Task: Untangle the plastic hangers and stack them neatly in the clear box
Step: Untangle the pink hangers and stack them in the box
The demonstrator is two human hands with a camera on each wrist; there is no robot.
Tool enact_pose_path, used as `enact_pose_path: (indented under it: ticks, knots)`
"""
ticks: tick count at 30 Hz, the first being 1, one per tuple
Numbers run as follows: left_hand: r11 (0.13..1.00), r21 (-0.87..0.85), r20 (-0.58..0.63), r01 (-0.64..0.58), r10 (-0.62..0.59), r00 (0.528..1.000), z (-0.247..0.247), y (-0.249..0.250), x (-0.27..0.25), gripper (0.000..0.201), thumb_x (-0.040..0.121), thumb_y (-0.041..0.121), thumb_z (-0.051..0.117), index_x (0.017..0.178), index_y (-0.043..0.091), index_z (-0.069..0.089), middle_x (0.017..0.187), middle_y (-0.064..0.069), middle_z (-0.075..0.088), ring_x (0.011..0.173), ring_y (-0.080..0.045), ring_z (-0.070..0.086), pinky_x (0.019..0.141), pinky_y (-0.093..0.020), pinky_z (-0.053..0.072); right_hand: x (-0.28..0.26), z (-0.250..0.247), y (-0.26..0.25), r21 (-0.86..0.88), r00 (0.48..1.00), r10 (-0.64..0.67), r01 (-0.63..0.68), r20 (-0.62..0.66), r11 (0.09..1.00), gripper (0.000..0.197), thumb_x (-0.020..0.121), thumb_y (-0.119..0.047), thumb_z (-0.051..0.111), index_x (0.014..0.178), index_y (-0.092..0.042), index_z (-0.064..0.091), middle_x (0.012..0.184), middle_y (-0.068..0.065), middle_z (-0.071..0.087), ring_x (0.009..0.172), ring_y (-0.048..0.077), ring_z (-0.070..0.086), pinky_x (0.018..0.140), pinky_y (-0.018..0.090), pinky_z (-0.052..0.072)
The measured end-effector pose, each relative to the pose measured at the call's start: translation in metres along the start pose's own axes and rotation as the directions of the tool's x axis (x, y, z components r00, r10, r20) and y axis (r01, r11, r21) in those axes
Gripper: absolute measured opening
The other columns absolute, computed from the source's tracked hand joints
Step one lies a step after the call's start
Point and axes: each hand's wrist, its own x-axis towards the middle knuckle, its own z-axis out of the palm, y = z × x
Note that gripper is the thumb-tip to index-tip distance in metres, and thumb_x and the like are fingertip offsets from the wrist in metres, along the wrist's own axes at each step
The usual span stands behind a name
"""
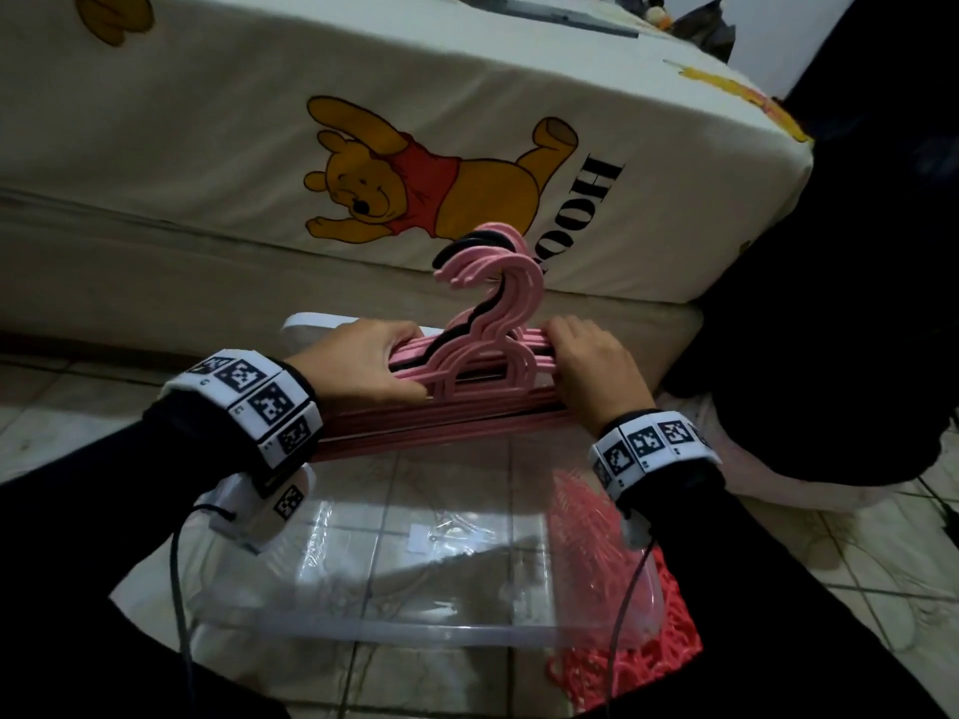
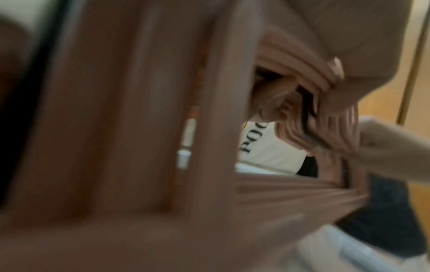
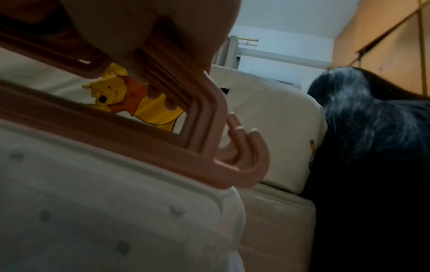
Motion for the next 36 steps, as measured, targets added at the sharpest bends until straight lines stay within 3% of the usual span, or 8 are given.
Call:
enact_pose_path:
  ticks: [5,7,10,18,21,26,30,36]
  knots:
    - [0.975,0.221,0.147,0.004,-0.037,0.988,0.002,-0.014,0.006,0.056,0.063,0.052,0.049,0.107,0.019,0.056,0.100,-0.003,0.065,0.089,-0.021,0.059,0.081,-0.037,0.048,-0.004,0.020,-0.007,0.034,0.970,-0.002,-0.007,0.242,0.999,0.021,0.086,-0.013,0.054,0.107,-0.012,0.053,0.103,0.013,0.062,0.093,0.034,0.059,0.070,0.038,0.041]
    - [0.948,0.318,0.209,-0.003,-0.067,0.976,0.006,-0.021,0.010,0.051,0.068,0.052,0.056,0.106,0.018,0.054,0.103,-0.006,0.064,0.090,-0.024,0.058,0.081,-0.035,0.047,-0.009,0.029,-0.010,0.036,0.946,0.003,-0.015,0.323,0.999,0.018,0.087,-0.015,0.053,0.105,-0.014,0.057,0.099,0.016,0.064,0.092,0.037,0.061,0.068,0.036,0.042]
    - [0.919,0.394,0.264,-0.023,-0.089,0.960,0.018,-0.033,0.017,0.045,0.073,0.034,0.068,0.110,0.015,0.050,0.109,-0.008,0.062,0.097,-0.027,0.058,0.081,-0.032,0.046,-0.013,0.038,-0.012,0.050,0.921,0.044,-0.069,0.387,0.996,0.015,0.088,-0.016,0.056,0.101,-0.013,0.063,0.093,0.018,0.065,0.088,0.038,0.062,0.065,0.034,0.039]
    - [0.799,0.600,0.342,-0.017,-0.237,0.909,0.066,-0.064,0.038,0.041,0.088,0.017,0.052,0.127,0.010,0.041,0.126,-0.018,0.055,0.114,-0.032,0.055,0.091,-0.035,0.044,-0.017,0.069,-0.016,0.046,0.768,0.115,-0.185,0.630,0.982,0.022,0.087,-0.020,0.060,0.098,-0.002,0.068,0.093,0.022,0.065,0.087,0.038,0.063,0.068,0.030,0.039]
    - [0.773,0.631,0.380,-0.064,-0.236,0.894,0.089,-0.070,0.042,0.036,0.096,0.021,0.043,0.131,0.010,0.047,0.130,-0.017,0.054,0.119,-0.031,0.053,0.090,-0.031,0.041,-0.020,0.082,-0.017,0.043,0.714,0.113,-0.196,0.691,0.980,0.018,0.083,-0.018,0.065,0.095,-0.005,0.069,0.090,0.020,0.066,0.084,0.035,0.065,0.066,0.031,0.043]
    - [0.762,0.635,0.447,-0.127,-0.229,0.864,0.118,-0.079,0.053,0.028,0.091,0.015,0.049,0.113,0.008,0.065,0.116,-0.013,0.065,0.109,-0.028,0.061,0.083,-0.028,0.046,-0.039,0.108,-0.017,-0.024,0.587,0.179,-0.262,0.789,0.965,0.026,0.077,-0.019,0.071,0.100,-0.007,0.068,0.097,0.017,0.065,0.091,0.034,0.065,0.066,0.029,0.042]
    - [0.771,0.626,0.489,-0.117,-0.271,0.829,0.134,-0.084,0.062,0.032,0.092,0.012,0.051,0.122,0.005,0.059,0.123,-0.018,0.060,0.115,-0.032,0.057,0.086,-0.032,0.044,-0.049,0.134,-0.016,-0.026,0.543,0.214,-0.333,0.812,0.943,0.028,0.084,-0.027,0.064,0.103,-0.005,0.067,0.102,0.017,0.067,0.092,0.032,0.065,0.066,0.029,0.041]
    - [0.768,0.634,0.474,-0.094,-0.290,0.831,0.164,-0.105,0.066,0.036,0.096,0.012,0.042,0.130,0.010,0.053,0.131,-0.019,0.053,0.121,-0.035,0.052,0.094,-0.038,0.043,-0.072,0.187,-0.014,-0.023,0.441,0.254,-0.466,0.861,0.884,0.030,0.087,-0.031,0.060,0.099,-0.005,0.069,0.099,0.016,0.070,0.093,0.030,0.066,0.071,0.031,0.047]
